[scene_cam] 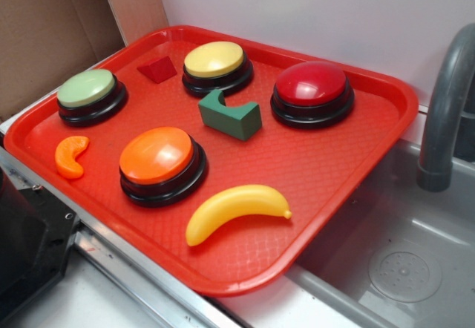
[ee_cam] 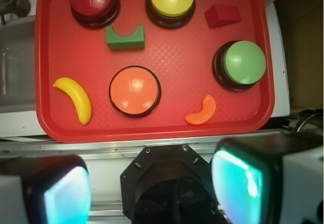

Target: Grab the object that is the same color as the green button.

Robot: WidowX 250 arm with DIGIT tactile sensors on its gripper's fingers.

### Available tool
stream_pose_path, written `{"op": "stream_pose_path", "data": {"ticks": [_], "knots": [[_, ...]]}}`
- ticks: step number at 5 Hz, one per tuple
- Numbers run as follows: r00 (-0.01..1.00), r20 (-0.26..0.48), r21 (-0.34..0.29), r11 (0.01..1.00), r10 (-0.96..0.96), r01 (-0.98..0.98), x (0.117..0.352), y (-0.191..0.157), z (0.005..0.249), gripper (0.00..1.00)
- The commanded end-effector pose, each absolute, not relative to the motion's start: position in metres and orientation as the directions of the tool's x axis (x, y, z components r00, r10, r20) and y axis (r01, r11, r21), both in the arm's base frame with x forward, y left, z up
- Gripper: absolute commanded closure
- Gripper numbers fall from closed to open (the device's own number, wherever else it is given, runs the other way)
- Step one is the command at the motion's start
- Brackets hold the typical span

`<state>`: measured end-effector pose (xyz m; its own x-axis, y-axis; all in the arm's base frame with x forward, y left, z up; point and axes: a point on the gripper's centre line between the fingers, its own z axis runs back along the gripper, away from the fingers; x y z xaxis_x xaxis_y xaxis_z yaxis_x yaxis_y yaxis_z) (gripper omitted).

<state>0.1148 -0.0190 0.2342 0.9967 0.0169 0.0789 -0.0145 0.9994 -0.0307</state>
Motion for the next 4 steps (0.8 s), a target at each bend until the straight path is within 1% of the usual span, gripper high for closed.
{"op": "stream_pose_path", "data": {"ticks": [1, 2, 3, 4], "knots": [[0.997, 0.079, -0.031, 0.999, 0.017, -0.015, 0.115, -0.019, 0.234, 0.00], [0.944, 0.244, -0.032, 0.971, -0.224, 0.238, 0.157, -0.016, 0.228, 0.00], [0.822, 0.357, 0.013, 0.882, -0.444, 0.471, 0.201, -0.024, 0.212, 0.00], [0.688, 0.323, 0.045, 0.736, -0.651, 0.675, 0.232, -0.032, 0.192, 0.00]]}}
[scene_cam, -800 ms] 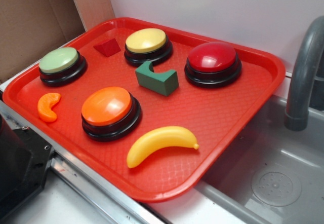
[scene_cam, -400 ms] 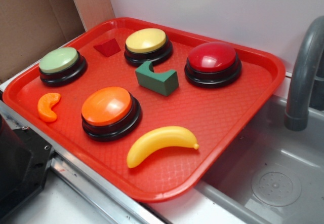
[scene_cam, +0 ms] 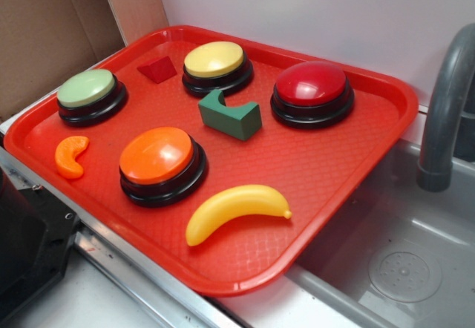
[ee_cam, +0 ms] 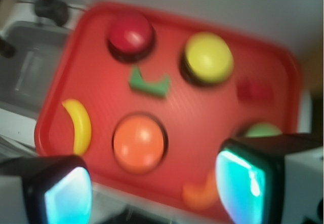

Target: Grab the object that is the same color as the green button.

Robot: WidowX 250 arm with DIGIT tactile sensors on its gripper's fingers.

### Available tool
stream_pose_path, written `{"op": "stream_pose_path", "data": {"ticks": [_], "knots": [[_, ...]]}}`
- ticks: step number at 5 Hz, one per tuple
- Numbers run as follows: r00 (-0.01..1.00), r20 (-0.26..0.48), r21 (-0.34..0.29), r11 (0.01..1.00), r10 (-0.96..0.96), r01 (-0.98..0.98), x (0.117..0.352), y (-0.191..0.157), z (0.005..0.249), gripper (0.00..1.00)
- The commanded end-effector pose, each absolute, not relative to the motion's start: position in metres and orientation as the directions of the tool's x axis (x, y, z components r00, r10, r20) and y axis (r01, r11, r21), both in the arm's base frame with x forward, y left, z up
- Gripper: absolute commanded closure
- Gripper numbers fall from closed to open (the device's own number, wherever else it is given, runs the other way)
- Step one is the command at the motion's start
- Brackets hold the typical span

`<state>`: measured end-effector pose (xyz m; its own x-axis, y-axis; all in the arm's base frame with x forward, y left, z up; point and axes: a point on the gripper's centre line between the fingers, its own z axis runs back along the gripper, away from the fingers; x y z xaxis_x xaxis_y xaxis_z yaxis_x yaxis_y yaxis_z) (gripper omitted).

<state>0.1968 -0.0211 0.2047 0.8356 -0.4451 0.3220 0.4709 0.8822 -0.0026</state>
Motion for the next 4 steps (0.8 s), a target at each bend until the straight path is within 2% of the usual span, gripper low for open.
{"op": "stream_pose_path", "data": {"ticks": [1, 2, 3, 4], "knots": [[0.507, 0.257, 0.080, 0.541, -0.823, 0.837, 0.253, -0.044, 0.163, 0.00], [0.296, 0.162, 0.059, 0.308, -0.941, 0.949, 0.262, -0.057, 0.130, 0.00], [0.055, 0.050, 0.020, 0.056, -0.997, 0.998, 0.261, -0.063, 0.108, 0.00], [-0.051, -0.032, -0.019, -0.050, -0.998, 0.999, 0.265, -0.067, 0.083, 0.00]]}}
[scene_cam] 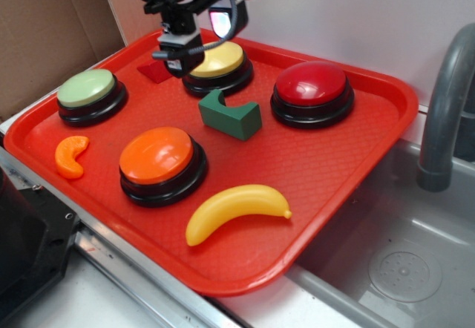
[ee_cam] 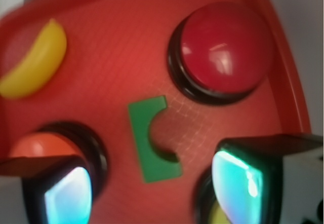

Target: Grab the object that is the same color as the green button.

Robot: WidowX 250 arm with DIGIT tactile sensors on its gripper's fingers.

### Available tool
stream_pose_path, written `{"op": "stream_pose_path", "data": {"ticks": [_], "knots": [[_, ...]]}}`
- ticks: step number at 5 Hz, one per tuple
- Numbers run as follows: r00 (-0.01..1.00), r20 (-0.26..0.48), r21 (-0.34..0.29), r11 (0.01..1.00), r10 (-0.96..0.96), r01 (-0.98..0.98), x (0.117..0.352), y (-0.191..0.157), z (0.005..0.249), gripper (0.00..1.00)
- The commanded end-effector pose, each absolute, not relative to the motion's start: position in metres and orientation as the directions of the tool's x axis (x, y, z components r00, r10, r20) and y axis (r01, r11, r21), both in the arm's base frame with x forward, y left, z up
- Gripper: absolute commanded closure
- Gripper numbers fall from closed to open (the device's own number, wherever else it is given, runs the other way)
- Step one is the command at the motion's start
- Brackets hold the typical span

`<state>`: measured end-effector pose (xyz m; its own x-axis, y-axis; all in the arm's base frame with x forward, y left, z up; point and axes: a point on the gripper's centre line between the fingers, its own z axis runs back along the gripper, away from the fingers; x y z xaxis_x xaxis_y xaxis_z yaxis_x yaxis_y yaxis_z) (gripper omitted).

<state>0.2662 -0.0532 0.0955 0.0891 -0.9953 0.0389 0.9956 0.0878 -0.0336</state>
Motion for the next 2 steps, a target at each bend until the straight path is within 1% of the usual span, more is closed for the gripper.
{"op": "stream_pose_path", "data": {"ticks": [1, 2], "knots": [[-0.046, -0.070, -0.005, -0.046, -0.996, 0.999, 0.264, -0.066, 0.069, 0.00], [0.039, -0.120, 0.032, 0.036, -0.992, 0.999, 0.259, -0.063, 0.057, 0.00]]}}
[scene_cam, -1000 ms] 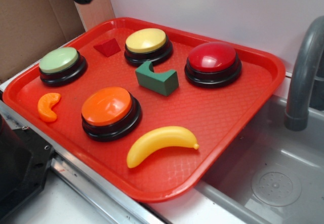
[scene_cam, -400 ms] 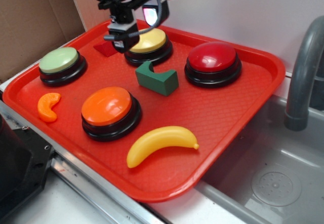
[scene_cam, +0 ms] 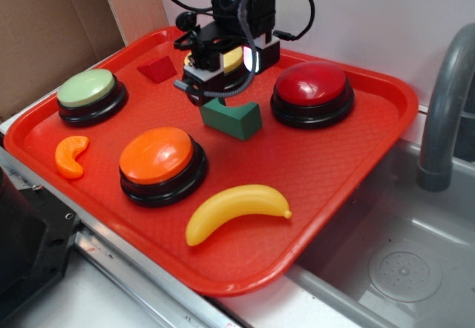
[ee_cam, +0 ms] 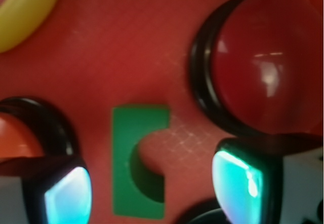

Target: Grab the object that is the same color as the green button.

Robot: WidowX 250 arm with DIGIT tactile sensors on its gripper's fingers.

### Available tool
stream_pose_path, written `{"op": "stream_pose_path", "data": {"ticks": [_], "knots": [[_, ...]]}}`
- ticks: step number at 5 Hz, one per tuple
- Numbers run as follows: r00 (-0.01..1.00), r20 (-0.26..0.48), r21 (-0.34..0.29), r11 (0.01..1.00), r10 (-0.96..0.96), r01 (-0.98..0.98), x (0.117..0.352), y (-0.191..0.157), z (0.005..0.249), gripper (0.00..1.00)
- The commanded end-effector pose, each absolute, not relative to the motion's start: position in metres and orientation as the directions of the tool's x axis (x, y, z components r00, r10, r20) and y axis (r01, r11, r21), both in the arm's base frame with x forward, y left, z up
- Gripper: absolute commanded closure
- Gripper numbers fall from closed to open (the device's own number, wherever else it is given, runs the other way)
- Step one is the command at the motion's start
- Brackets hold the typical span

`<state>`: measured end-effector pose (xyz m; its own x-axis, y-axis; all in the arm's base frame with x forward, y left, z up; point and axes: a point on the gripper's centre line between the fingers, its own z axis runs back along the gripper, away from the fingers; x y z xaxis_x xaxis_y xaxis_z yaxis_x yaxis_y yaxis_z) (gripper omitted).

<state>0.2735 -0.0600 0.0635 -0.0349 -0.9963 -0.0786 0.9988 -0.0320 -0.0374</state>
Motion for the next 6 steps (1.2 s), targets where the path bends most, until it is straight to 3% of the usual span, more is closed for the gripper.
{"op": "stream_pose_path", "data": {"ticks": [1, 4, 5, 6], "knots": [[0.128, -0.184, 0.062, 0.118, -0.975, 0.991, 0.252, -0.055, 0.053, 0.00], [0.161, -0.139, 0.053, 0.155, -0.977, 0.986, 0.262, -0.057, 0.031, 0.00], [0.159, -0.110, 0.057, 0.154, -0.981, 0.987, 0.262, -0.058, 0.025, 1.00], [0.161, -0.108, 0.056, 0.155, -0.981, 0.986, 0.263, -0.058, 0.022, 1.00]]}}
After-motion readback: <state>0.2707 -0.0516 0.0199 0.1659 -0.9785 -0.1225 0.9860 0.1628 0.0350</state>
